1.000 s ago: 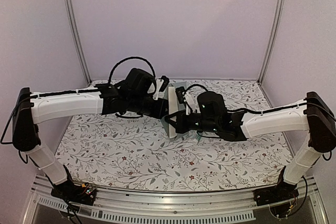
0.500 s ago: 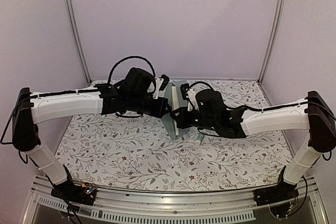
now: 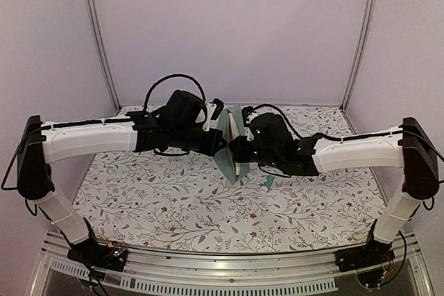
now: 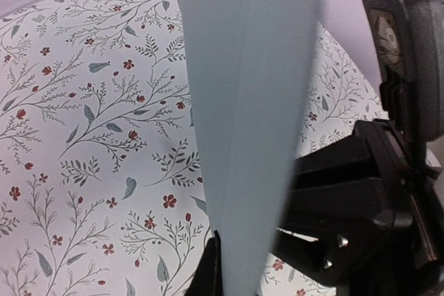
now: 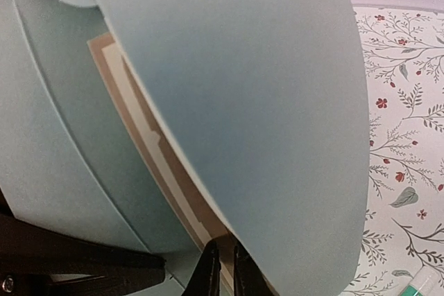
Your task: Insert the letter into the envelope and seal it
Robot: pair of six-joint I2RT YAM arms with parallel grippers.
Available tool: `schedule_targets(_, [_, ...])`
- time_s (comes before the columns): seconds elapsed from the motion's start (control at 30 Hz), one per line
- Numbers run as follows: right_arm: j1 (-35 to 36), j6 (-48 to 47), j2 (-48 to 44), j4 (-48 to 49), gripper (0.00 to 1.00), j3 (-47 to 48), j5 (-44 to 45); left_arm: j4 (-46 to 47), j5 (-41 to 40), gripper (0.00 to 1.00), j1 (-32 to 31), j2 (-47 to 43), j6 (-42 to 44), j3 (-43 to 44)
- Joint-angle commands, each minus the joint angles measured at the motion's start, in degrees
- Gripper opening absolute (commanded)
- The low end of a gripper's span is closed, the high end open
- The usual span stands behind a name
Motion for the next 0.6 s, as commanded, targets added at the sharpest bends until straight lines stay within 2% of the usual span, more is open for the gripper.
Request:
schedule_targets(0.0, [-1.32,2.91,1.25,-2.79,0.10,2.39,5.26,0.31,-0.20,0.00,-1.43,0.97,0.57,0.00])
schedule_targets(0.1, [-1.35,0.84,0.72,-1.08,0.13,2.53,0.25,-0.46,-2.96,0.00,-1.26,0.94,0.76,0.36])
schedule_targets(0.17, [-1.35,-4.62,-0.32,1.20,0.20,1.90,-8.19,-0.84,-4.27,0.00,-0.49,1.19,1.30,0.75])
schedule_targets(0.3, [-1.45,-11.21,-5.56,1.69,0.47,-0.25,-22.48,-1.07,-3.69,0.00,1.43,1.88,2.94,1.46])
schedule_targets(0.43, [-4.80,-12.64,-12.94,0.04,0.66,-5.56,-23.59,-1.03,-0.72,0.00,2.86,0.74,5.16,0.96])
schedule_targets(0.57, [-12.41,-11.62,-21.15,0.19,0.86,-13.60,-26.84,-0.36,4.25,0.00,3.15,-1.38,7.87,-0.07])
